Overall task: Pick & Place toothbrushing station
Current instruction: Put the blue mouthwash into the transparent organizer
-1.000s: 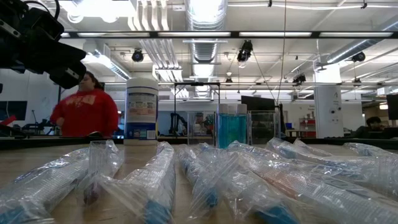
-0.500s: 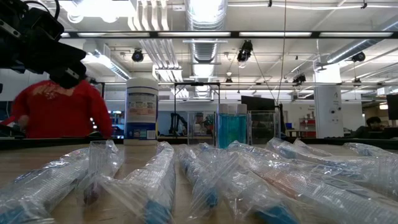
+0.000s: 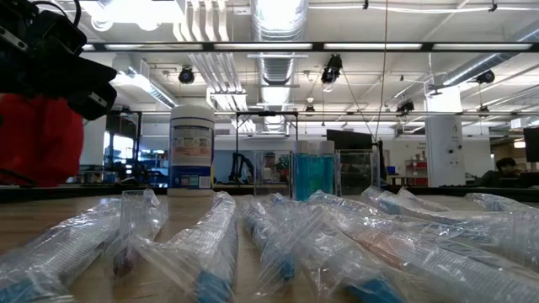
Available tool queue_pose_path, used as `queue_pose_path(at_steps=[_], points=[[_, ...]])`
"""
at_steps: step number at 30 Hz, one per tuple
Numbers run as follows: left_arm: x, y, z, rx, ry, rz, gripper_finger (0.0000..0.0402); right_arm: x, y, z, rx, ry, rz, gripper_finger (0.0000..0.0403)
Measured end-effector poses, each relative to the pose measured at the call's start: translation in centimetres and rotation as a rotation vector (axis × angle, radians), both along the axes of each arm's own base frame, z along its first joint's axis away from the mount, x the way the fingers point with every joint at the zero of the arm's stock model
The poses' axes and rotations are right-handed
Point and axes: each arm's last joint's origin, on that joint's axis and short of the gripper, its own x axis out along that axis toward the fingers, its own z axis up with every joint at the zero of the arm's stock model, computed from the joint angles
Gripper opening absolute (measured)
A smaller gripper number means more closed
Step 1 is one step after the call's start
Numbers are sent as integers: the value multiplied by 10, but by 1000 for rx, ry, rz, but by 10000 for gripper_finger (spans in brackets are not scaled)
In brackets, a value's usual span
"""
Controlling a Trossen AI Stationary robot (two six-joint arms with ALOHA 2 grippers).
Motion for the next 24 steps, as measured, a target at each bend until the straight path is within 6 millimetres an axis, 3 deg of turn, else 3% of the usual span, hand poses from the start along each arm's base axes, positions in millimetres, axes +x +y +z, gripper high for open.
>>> queue_pose_path(at_steps=[14, 18, 24], points=[[0, 0, 0, 0, 0, 0, 14, -2, 1, 0, 15, 20, 17, 89], [0, 0, 0, 0, 0, 0, 14, -2, 1, 0, 14, 12, 31, 89], [0, 0, 0, 0, 0, 0, 14, 4, -3, 19, -13, -131, 85, 89]])
